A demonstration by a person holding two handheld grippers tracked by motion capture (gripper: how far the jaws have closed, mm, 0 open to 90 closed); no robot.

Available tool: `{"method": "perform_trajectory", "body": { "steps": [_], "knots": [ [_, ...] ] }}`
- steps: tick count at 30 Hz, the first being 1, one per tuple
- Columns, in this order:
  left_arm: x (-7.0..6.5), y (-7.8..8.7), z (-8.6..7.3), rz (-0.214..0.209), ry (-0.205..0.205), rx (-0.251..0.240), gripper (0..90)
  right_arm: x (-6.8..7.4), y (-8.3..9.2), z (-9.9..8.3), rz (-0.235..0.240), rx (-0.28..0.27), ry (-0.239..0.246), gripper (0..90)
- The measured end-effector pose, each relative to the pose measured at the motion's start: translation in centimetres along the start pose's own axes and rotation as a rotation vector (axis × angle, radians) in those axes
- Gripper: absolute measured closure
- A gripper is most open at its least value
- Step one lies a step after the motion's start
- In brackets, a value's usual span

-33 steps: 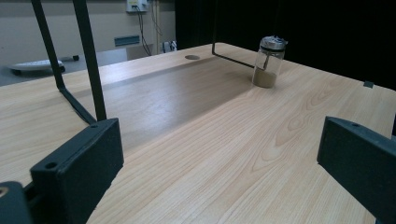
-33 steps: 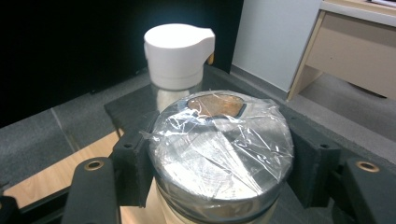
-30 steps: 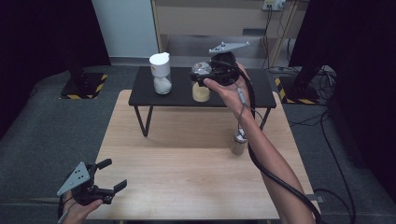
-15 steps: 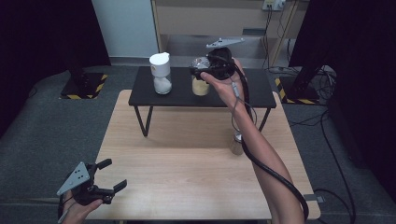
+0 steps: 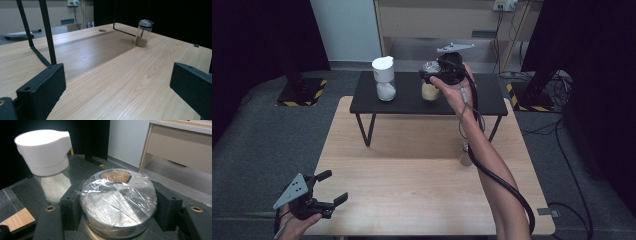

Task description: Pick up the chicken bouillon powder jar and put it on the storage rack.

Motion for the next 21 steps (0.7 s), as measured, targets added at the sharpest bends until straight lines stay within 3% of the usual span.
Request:
{"method": "perform_trajectory", "body": {
  "steps": [21],
  "knots": [
    [0.1, 0.0, 0.0, -0.003, 0.001, 0.0, 0.0, -0.1, -1.7, -0.5, 0.003, 0.022, -0.019, 35.2]
  ]
}}
Point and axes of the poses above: each handheld gripper's, and its own axes: y roughly backward along the jaws, z roughly out of its top, x roughly to its left, the point moved 1 cm from there along -y, roughly forward along the jaws, and after that the axes turned 8 degrees about x, right-handed, at the moved point
